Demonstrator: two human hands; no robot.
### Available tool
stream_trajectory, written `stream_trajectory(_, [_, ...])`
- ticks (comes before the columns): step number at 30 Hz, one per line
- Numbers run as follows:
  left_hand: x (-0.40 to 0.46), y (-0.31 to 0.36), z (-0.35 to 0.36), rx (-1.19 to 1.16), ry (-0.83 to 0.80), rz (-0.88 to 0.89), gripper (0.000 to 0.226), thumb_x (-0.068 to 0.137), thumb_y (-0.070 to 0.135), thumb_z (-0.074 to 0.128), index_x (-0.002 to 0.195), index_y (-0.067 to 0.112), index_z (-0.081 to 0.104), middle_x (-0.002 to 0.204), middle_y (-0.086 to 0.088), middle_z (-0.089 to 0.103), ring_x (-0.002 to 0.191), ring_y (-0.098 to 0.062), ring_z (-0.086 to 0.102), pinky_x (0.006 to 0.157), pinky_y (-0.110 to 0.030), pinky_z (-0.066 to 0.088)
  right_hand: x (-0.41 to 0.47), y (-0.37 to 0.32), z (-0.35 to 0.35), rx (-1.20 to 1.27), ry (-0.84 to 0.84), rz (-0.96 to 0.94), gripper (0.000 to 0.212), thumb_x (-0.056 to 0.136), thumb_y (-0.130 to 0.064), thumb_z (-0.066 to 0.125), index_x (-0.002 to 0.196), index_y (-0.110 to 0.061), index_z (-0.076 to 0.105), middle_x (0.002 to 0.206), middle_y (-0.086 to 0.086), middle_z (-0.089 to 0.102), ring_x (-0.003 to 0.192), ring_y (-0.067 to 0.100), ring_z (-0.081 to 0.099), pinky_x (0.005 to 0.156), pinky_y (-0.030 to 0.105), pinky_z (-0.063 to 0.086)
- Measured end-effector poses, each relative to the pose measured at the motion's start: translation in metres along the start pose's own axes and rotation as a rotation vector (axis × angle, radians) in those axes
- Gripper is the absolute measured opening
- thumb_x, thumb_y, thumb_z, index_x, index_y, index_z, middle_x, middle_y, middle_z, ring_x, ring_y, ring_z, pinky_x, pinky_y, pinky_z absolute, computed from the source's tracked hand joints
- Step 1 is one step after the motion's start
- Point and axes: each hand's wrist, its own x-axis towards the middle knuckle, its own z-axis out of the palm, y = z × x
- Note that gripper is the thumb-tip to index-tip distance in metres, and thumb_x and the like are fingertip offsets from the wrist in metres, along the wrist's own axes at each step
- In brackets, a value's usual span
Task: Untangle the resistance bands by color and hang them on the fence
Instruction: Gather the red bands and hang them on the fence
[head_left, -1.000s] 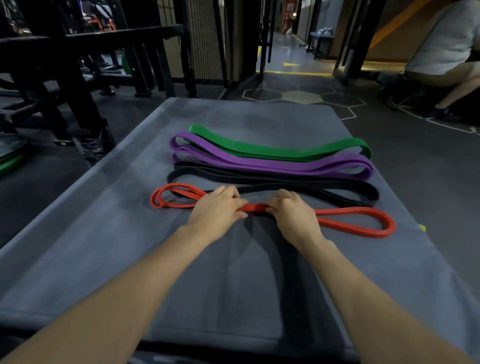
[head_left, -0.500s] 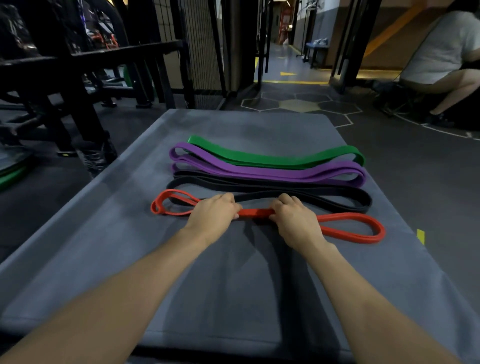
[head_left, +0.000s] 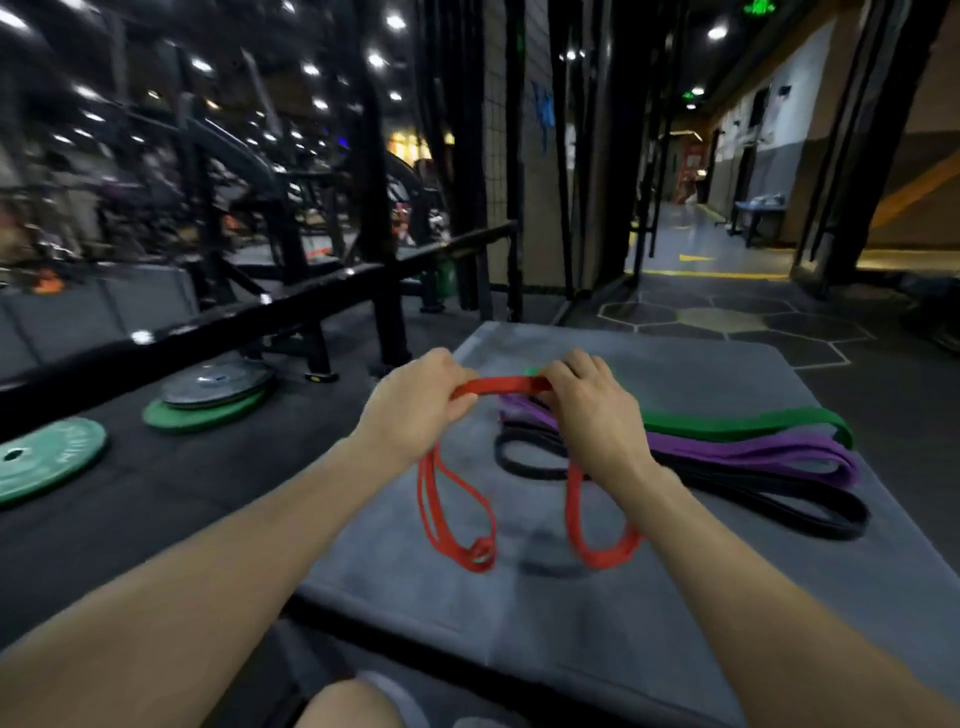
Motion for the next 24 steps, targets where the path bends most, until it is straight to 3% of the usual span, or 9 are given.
stream_trajectory(4, [-0.031,-0.026,-0.067,0.030,0.154,-0.127,0.013,0.086,0.026,0.059,0.092,0.019,0.069,0.079,0.000,0.052,0.081,-0.023,0.059,0.066,-0.032,0.043,0.036,-0.061,-0.018,0.080,0.090,-0.115,0.014,0.092,-0.015,0.052,0.104,-0.010,0.057,0.107,0.010,0.050,0.101,0.032,0.048,0.055,0.038,0.042])
stream_trajectory(8, [-0.063,-0.054,-0.123,0.083,0.249,-0.233,0.015,0.086,0.029,0.060,0.096,0.023,0.069,0.084,0.001,0.053,0.084,-0.024,0.059,0.075,-0.038,0.048,0.067,-0.123,-0.034,0.153,0.142,-0.204,0.019,0.094,-0.020,0.048,0.111,-0.014,0.055,0.111,0.006,0.048,0.108,0.026,0.045,0.064,0.039,0.044])
stream_trajectory(13, [-0.100,-0.086,-0.184,0.186,0.359,-0.324,0.017,0.086,0.030,0.059,0.099,0.024,0.070,0.077,0.005,0.046,0.085,-0.026,0.059,0.072,-0.035,0.046,0.101,-0.197,-0.050,0.308,0.186,-0.299,0.025,0.092,-0.018,0.051,0.115,-0.011,0.056,0.113,0.008,0.051,0.108,0.029,0.047,0.070,0.041,0.049])
stream_trajectory(19, [-0.140,-0.109,-0.253,0.202,0.542,-0.443,0.018,0.086,0.021,0.064,0.101,0.016,0.073,0.085,-0.002,0.060,0.078,-0.018,0.057,0.074,-0.029,0.046,0.133,-0.280,-0.067,0.590,0.230,-0.410,0.025,0.090,-0.011,0.054,0.114,-0.008,0.057,0.113,0.007,0.054,0.108,0.026,0.049,0.081,0.042,0.048])
stream_trajectory(24, [-0.164,-0.126,-0.301,0.319,0.658,-0.498,0.023,0.086,0.022,0.065,0.106,0.014,0.071,0.092,-0.008,0.063,0.088,-0.025,0.060,0.080,-0.034,0.047,0.155,-0.342,-0.075,0.768,0.304,-0.484,0.019,0.088,-0.010,0.055,0.106,-0.008,0.059,0.103,0.007,0.054,0.098,0.026,0.053,0.077,0.039,0.048])
